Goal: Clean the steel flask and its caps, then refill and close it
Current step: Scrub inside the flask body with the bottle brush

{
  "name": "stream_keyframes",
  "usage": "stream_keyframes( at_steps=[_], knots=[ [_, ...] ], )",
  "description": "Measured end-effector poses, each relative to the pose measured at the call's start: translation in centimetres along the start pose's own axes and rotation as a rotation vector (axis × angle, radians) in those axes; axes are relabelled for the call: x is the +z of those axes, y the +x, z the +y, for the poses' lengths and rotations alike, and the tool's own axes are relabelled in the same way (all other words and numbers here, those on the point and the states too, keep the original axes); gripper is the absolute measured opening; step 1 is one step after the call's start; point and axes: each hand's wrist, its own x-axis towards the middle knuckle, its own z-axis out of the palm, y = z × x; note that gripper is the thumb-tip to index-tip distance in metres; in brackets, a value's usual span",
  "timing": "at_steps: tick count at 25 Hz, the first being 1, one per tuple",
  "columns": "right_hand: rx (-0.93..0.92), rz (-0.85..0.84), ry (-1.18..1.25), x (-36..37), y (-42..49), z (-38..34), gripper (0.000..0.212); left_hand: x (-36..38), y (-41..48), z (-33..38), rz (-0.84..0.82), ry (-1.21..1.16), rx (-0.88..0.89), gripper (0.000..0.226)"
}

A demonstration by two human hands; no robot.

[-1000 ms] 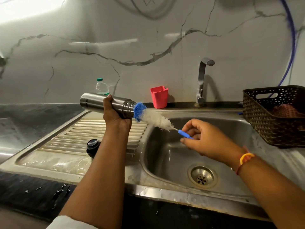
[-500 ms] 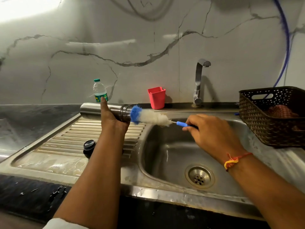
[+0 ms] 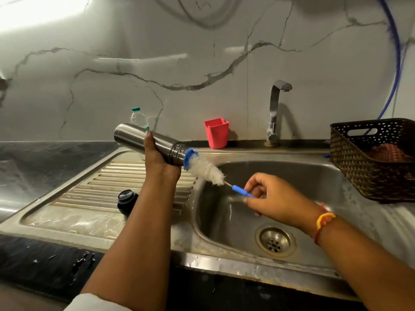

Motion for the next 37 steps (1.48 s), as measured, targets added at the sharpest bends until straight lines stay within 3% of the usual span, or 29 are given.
stream_keyframes(
  at_steps=[2,4,6,9,11,13,15,18,20,22,24,26,29,34,37],
  knots=[
    [-0.11,0.179,-0.383,-0.3,0.4,0.8,0.012,0.0,0.2,0.3,0.025,0.012,0.018,0.079],
    [-0.182,0.36,-0.534,-1.2,0.5,1.1,0.003,0.2,0.2,0.5,0.025,0.0,0.012,0.071],
    [-0.258,0.486,-0.63,-2.0,0.7,1.2,0.014,0.3,0.1,0.6,0.029,-0.012,-0.028,0.06],
    [-0.328,0.464,-0.805,-2.2,0.8,0.7,0.034,-0.1,0.1,0.5,0.026,-0.053,-0.059,0.069],
    [-0.28,0.375,-0.775,-1.7,0.4,0.4,0.039,-0.4,-0.1,0.3,0.025,-0.037,-0.048,0.073],
    [-0.192,0.237,-0.518,-1.0,0.3,0.0,0.037,-0.1,-0.5,-0.2,-0.002,0.009,-0.025,0.077],
    [-0.021,0.037,-0.023,-0.2,0.0,-0.9,0.039,0.7,-1.1,-1.1,-0.052,0.055,-0.024,0.073],
    [0.315,-0.283,0.707,0.5,-0.7,-1.9,0.038,1.7,-2.4,-2.4,-0.141,0.098,-0.112,0.048],
    [0.354,-0.332,0.803,0.6,-0.7,-1.6,0.034,1.8,-3.0,-2.8,-0.163,0.11,-0.149,0.041],
    [0.233,-0.186,0.62,0.7,-0.5,-1.2,0.023,1.7,-3.0,-2.6,-0.162,0.116,-0.128,0.043],
    [0.016,0.089,0.206,0.8,-0.2,-0.8,0.01,1.6,-2.7,-2.2,-0.142,0.129,-0.099,0.051],
    [-0.17,0.289,-0.174,0.6,0.0,-0.6,0.011,1.7,-2.5,-2.1,-0.116,0.143,-0.085,0.068],
    [-0.257,0.462,-0.523,-0.1,0.3,-0.3,0.011,1.8,-2.2,-2.2,-0.092,0.146,-0.081,0.085],
    [-0.4,0.688,-0.802,-0.1,0.8,-0.4,0.009,2.0,-2.2,-2.8,-0.073,0.056,-0.117,0.077],
    [-0.487,0.698,-0.84,0.2,0.7,-1.0,0.015,1.5,-2.1,-2.7,-0.053,0.036,-0.107,0.063]
  ],
)
